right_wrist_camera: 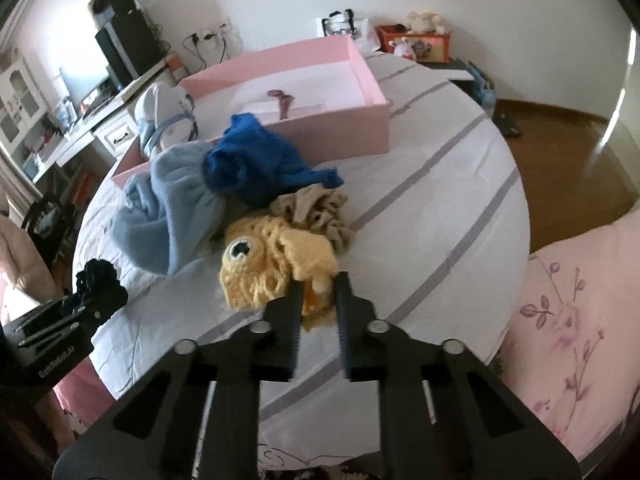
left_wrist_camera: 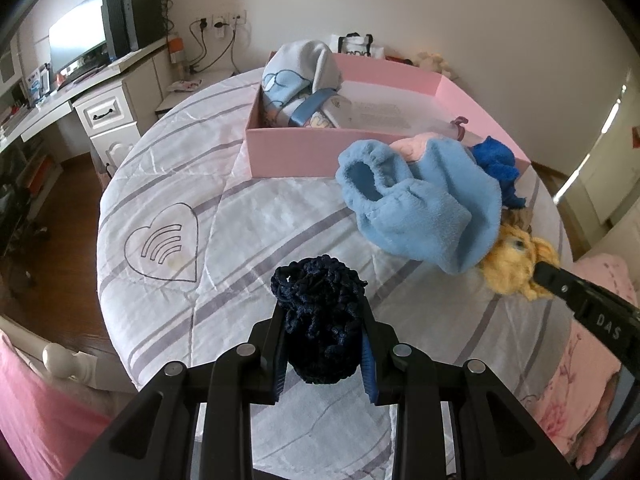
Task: Organize soft objects
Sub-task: 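Lift the navy knit item with the left tool while the right grasps the yellow crochet fish, then carry the navy item and yellow crochet fish up toward the pink box with both tools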
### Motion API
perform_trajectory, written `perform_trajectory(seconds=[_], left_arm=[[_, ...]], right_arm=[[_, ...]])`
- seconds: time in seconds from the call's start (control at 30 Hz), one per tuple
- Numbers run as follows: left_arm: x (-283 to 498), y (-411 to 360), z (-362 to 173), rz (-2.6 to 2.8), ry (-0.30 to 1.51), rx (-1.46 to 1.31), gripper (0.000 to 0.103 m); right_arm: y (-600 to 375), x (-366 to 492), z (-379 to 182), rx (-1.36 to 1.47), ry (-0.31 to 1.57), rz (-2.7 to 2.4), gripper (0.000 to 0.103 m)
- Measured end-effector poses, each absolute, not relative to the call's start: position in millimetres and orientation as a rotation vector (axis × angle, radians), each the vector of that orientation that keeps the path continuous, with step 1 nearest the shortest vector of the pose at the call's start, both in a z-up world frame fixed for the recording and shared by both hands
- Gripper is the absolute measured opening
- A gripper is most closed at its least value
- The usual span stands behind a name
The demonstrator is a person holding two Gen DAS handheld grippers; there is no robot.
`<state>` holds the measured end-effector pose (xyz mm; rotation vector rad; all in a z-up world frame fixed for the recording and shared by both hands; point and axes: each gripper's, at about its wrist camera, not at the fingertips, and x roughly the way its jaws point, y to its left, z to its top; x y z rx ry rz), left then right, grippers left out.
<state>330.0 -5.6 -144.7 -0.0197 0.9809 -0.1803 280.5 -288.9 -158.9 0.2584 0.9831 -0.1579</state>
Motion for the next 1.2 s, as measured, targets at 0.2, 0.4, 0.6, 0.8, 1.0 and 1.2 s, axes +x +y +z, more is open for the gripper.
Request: perform_trajectory(seconds=[0.2, 0.4, 0.6, 0.8, 1.0, 1.2], left_arm=[[328, -5, -139, -0.178, 0.963, -0.015, 0.027], [316, -5, -124, -0.167, 0.923, -0.008, 0.027], [294, -6, -101, -0.168, 0.863, -0.002, 0.027], [260, -5, -71, -0.173, 0.780, 0.007, 0.027], [222, -4, -42, -0.185, 0.694, 0.016, 0.027], [177, 0, -13, -0.177, 0.598, 0.020, 0.027]], right_arm=[[-290, 277, -154, 0.272, 0.965, -0.141, 0.005], [-282, 268, -139, 0.258, 0.926, -0.120, 0.005], [-276, 253, -114, 0.248, 0.858, -0.107, 0.005], [-268, 231, -87, 0.241, 0.777, -0.097, 0.005], [-260, 209, -57, 0.227, 0.686, -0.091, 0.005], [-250, 185, -30, 0.205, 0.598, -0.080, 0.005]])
